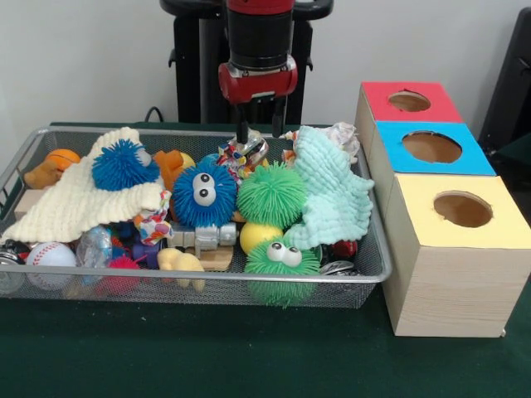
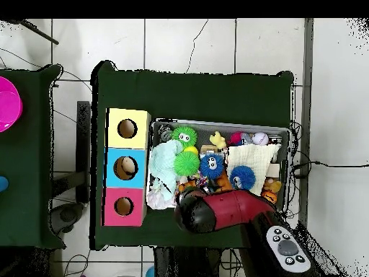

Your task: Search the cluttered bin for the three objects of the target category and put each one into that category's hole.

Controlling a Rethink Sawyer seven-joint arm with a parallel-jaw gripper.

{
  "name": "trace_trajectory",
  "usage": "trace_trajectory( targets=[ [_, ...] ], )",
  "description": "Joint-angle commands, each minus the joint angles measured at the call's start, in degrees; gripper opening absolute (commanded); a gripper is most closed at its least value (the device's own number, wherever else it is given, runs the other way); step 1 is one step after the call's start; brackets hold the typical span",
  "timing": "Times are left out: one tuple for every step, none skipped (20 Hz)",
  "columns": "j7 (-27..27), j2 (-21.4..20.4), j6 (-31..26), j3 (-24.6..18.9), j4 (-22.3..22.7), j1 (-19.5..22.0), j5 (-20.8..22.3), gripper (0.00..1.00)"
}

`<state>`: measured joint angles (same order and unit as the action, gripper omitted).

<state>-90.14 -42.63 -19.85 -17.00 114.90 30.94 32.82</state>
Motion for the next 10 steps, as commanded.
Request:
trace_trajectory(
  targets=[
    [0.31,0.18,-6.16,-3.69,-7.64,1.95,-2.23,1.0],
    [0.9,-0.12,-6.69,-3.98,-7.65,2.23,-2.35,1.0],
    [1.42,-0.47,-7.19,-4.09,-7.69,2.33,-2.38,1.0],
    [1.89,-0.8,-7.58,-4.31,-7.63,2.52,-2.45,1.0],
    [2.24,-1.13,-8.08,-4.47,-7.58,2.65,-2.61,1.0],
    [2.56,-1.45,-8.68,-4.63,-7.74,2.69,-2.77,1.0],
    [2.74,-1.6,-8.97,-4.74,-7.78,2.74,-2.8,1.0],
    [2.93,-1.75,-9.26,-4.86,-7.82,2.78,-2.83,1.0],
    [3.09,-1.75,-9.22,-4.94,-7.86,2.8,-2.59,1.0],
    [3.12,-1.68,-9.19,-4.95,-7.96,2.7,-2.35,1.0]
  ],
)
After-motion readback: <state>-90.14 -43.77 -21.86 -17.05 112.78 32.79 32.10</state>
